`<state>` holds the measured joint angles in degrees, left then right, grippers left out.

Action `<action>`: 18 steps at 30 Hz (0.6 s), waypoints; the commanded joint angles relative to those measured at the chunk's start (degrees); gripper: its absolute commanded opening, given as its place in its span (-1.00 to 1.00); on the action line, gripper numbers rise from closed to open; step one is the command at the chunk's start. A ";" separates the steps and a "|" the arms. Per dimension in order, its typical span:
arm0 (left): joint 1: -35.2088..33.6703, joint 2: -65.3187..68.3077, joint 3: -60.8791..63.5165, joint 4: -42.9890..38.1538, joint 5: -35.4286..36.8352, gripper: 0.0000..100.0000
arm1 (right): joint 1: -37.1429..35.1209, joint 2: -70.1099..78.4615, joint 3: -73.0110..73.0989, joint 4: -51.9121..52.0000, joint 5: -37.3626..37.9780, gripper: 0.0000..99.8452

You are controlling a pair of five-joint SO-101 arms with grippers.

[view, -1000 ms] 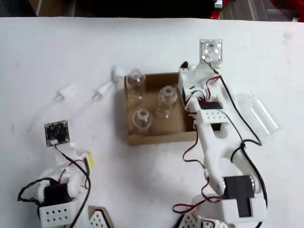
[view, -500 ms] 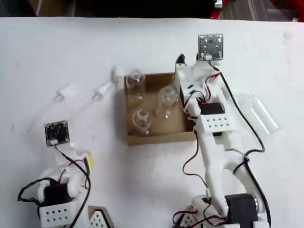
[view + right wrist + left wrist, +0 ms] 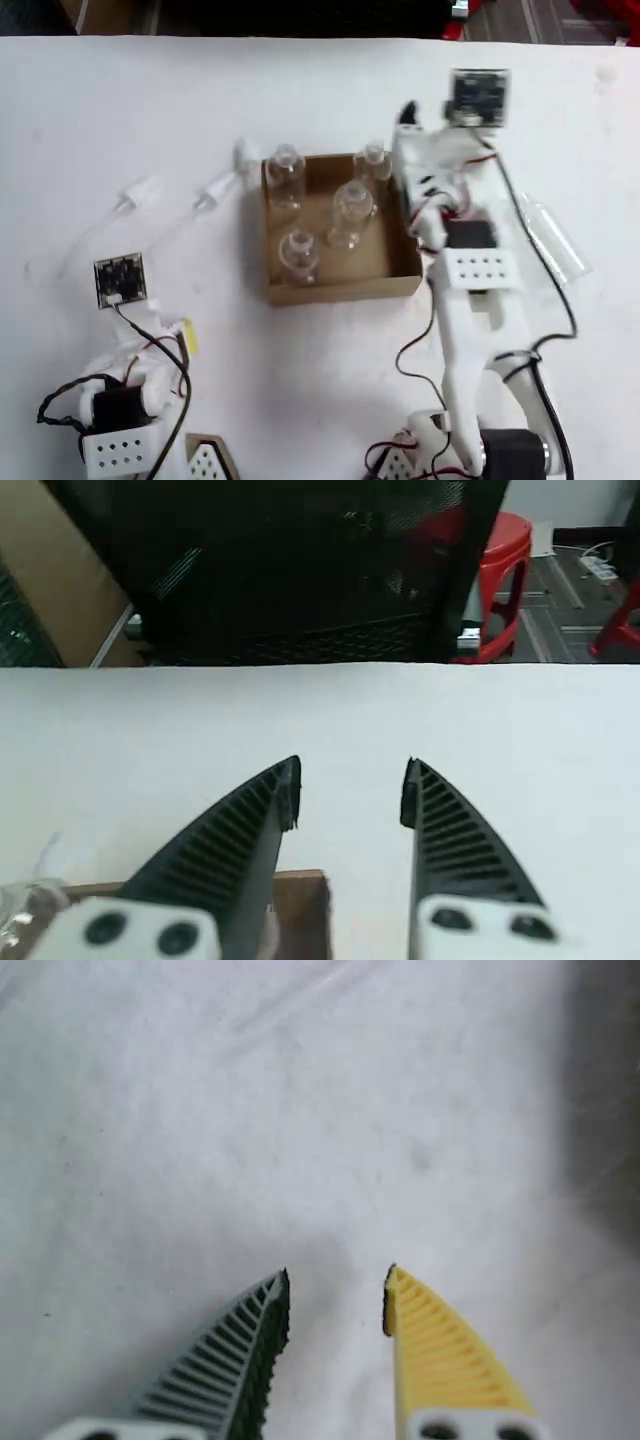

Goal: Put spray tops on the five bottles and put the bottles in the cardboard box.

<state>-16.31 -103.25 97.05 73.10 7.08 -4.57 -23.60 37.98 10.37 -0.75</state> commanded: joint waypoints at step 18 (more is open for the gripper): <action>-0.48 -0.31 0.00 0.35 0.97 -0.71 | 22.99 -7.96 -2.46 4.79 1.85 -0.71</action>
<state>-16.31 -103.25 97.05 73.10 7.08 17.58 -30.37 37.98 11.25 -0.75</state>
